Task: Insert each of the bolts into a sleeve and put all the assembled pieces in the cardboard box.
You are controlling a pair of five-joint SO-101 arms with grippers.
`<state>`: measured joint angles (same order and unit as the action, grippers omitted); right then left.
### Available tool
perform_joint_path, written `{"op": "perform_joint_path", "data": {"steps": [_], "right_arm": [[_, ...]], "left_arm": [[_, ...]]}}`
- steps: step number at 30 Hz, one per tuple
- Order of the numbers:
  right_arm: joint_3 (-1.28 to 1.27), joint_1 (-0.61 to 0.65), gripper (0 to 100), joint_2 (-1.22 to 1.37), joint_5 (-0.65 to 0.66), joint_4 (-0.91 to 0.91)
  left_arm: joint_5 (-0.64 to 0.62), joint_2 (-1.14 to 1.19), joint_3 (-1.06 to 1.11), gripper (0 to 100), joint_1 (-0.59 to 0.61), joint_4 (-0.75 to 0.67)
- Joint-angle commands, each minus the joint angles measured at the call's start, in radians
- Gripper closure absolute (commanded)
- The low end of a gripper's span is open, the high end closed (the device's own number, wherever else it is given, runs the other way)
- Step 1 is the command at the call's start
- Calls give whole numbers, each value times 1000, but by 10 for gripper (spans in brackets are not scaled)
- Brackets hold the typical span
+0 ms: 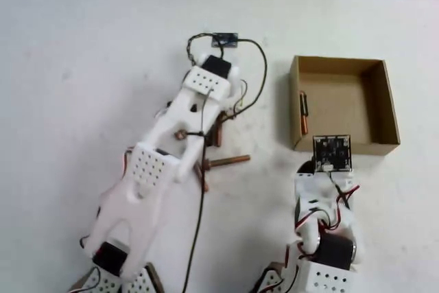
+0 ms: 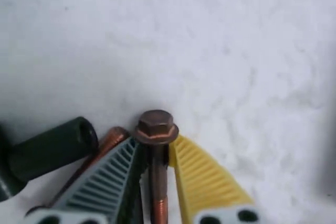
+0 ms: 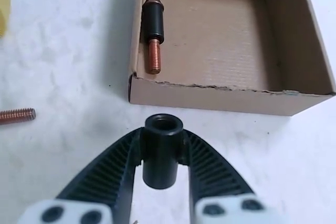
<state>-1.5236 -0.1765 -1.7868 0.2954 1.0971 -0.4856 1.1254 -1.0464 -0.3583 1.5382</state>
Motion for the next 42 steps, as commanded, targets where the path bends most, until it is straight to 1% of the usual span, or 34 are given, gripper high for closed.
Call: {"op": "perform_joint_path", "data": {"steps": [1, 5, 8, 11, 13, 16, 20, 27, 32, 36, 41, 42], "right_arm": [[8, -4, 981, -12, 2, -19], [8, -4, 981, -12, 2, -19], [8, -4, 981, -12, 2, -19], [8, -2, 981, -12, 2, -19], [6, -2, 981, -12, 2, -19], [6, 5, 981, -12, 2, -19], [-14, 71, 981, -12, 2, -19], [-20, 93, 981, -12, 2, -18], [-20, 147, 981, -12, 2, -15], [-14, 159, 981, -12, -6, -19], [-3, 257, 981, -12, -8, -19], [3, 271, 981, -12, -8, -19]], "left_arm": [[-5, 41, -98, 967, 7, 54], [-5, 82, -193, 980, 7, 95], [12, 87, -272, 980, 7, 160], [132, 88, -385, 980, -5, 232], [207, 93, -439, 980, -21, 247], [278, 87, -445, 980, -44, 249], [339, 81, -453, 980, -58, 252], [368, -28, -440, 980, -50, 255], [422, -133, -264, 980, -54, 253], [423, -265, -106, 980, -56, 252], [428, -467, 41, 980, -64, 252], [450, -509, 80, 980, -65, 252]]}}
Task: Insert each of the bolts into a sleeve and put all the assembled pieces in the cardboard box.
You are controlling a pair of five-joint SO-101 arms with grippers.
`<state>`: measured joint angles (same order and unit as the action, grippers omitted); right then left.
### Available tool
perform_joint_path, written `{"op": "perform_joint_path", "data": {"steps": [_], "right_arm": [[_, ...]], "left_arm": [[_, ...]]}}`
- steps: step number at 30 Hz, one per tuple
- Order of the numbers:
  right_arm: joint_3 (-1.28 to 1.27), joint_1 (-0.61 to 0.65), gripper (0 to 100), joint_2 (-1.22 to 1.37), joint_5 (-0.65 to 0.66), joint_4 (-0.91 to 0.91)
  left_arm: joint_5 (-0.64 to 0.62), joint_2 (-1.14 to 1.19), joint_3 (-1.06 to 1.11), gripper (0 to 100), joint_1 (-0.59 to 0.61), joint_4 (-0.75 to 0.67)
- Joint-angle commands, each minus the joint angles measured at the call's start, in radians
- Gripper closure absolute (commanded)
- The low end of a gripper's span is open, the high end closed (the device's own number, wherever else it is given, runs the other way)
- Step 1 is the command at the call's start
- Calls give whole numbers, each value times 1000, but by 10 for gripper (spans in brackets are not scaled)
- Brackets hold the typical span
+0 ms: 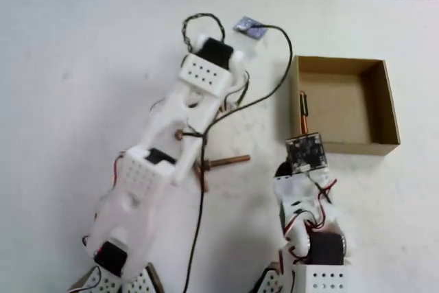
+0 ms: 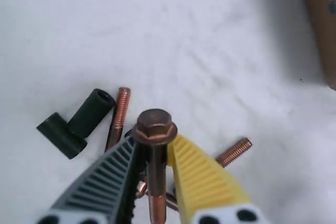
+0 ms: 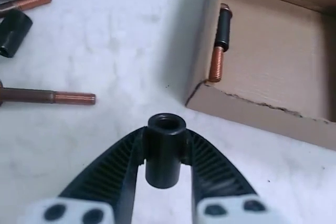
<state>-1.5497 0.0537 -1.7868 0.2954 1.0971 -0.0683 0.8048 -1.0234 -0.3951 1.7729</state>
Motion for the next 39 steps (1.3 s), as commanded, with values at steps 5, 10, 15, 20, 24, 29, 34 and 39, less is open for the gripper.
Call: {"op": "perform_joint_path", "data": {"steps": [5, 10, 15, 20, 24, 29, 34, 39], "right_arm": [[43, 114, 981, -12, -8, -27], [43, 199, 981, -12, 0, -93], [43, 282, 981, -12, 0, -177], [41, 367, 981, -12, -6, -234], [40, 409, 981, -12, -8, -297], [40, 440, 981, -12, -97, -397], [40, 441, 981, -12, -242, -483], [40, 478, 981, -12, -305, -524]], "left_arm": [[101, -420, 279, 980, -22, 14], [130, -654, 466, 980, -21, 12], [222, -871, 617, 980, 4, 5], [295, -1050, 776, 980, 88, -37], [301, -1182, 913, 980, 120, -77], [298, -1368, 1069, 980, 119, -160], [298, -1569, 1243, 980, 119, -287], [298, -1764, 1442, 980, 119, -465]]}}
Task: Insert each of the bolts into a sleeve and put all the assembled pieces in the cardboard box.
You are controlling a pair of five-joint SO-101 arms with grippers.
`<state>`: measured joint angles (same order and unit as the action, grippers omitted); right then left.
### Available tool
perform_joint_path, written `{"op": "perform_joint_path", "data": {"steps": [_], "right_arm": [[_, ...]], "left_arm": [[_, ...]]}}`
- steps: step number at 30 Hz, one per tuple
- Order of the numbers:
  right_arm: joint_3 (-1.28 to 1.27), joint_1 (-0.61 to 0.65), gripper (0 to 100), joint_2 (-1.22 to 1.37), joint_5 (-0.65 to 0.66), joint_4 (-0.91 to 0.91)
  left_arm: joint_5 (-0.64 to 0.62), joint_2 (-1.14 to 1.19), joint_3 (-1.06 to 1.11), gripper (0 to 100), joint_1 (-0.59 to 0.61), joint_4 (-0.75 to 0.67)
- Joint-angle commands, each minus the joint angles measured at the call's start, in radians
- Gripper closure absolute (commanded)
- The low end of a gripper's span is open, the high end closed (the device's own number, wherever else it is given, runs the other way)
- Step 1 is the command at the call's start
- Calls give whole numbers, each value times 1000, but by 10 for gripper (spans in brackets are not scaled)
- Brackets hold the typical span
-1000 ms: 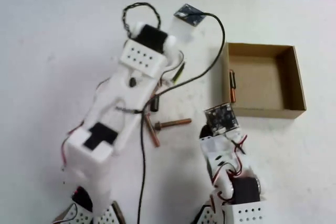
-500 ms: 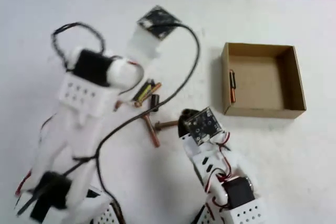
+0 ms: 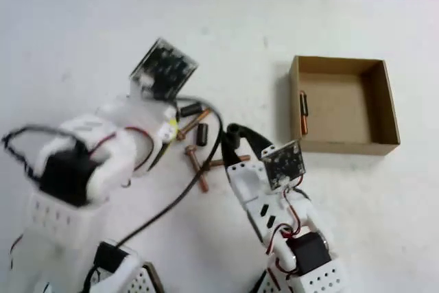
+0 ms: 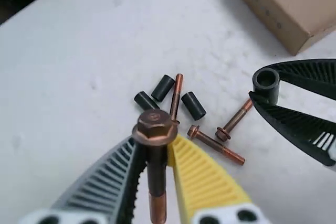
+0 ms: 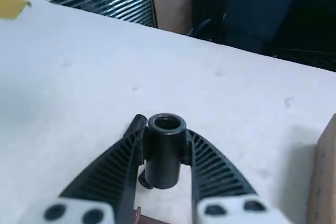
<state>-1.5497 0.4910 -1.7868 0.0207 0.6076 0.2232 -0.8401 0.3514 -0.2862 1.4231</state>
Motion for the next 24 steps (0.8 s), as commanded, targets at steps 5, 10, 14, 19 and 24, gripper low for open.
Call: {"op": "perform_joint_path", "data": {"steps": [5, 10, 14, 19, 24], "right_arm": [[40, 150, 981, -12, -29, -41], [38, 151, 981, -12, -29, -41], [38, 153, 978, -12, -29, -39], [25, 151, 979, -10, -29, -35], [2, 145, 981, -10, -29, -38]], "left_arm": [[5, -288, 265, 980, 10, -305], [3, -426, 419, 980, 10, -473], [0, -509, 505, 980, 10, -582], [-2, -550, 562, 980, 10, -655], [-2, -552, 566, 976, 10, -713]]}}
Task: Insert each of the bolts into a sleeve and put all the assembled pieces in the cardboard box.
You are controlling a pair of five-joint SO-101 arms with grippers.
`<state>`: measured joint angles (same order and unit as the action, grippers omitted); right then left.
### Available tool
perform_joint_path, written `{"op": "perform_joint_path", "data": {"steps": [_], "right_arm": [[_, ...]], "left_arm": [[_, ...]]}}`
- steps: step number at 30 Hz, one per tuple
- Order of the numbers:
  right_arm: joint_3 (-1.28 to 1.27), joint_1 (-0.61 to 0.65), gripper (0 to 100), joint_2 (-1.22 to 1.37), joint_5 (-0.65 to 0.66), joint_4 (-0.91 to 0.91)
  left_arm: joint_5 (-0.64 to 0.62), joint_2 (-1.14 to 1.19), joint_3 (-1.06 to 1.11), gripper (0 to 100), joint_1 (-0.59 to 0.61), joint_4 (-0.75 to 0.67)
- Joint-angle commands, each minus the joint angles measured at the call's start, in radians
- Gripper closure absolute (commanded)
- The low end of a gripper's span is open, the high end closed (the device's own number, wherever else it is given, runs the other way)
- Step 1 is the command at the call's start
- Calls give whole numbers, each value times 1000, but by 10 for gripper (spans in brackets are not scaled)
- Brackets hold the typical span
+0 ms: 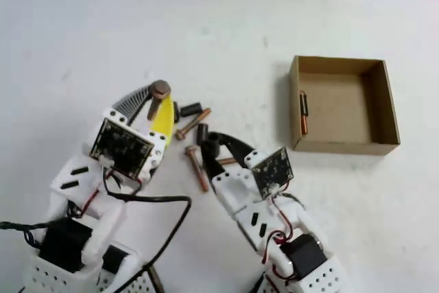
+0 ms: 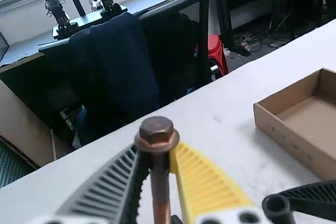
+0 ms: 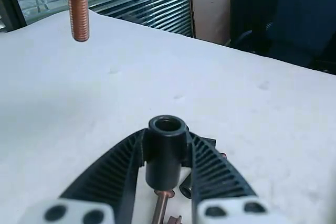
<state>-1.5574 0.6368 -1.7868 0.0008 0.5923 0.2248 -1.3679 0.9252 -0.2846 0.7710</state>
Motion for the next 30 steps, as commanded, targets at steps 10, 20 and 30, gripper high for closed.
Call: {"op": "perform_joint_path", "data": {"steps": [10, 20, 30], "right_arm": [[8, 5, 981, -10, -8, -47], [-18, 5, 981, -12, -8, -47], [-25, 1, 981, -12, -8, -73]], "left_arm": [[-32, -24, -9, 975, 1, -150], [-196, -21, -17, 973, -85, -198], [-201, -19, -49, 972, -174, -196]]}}
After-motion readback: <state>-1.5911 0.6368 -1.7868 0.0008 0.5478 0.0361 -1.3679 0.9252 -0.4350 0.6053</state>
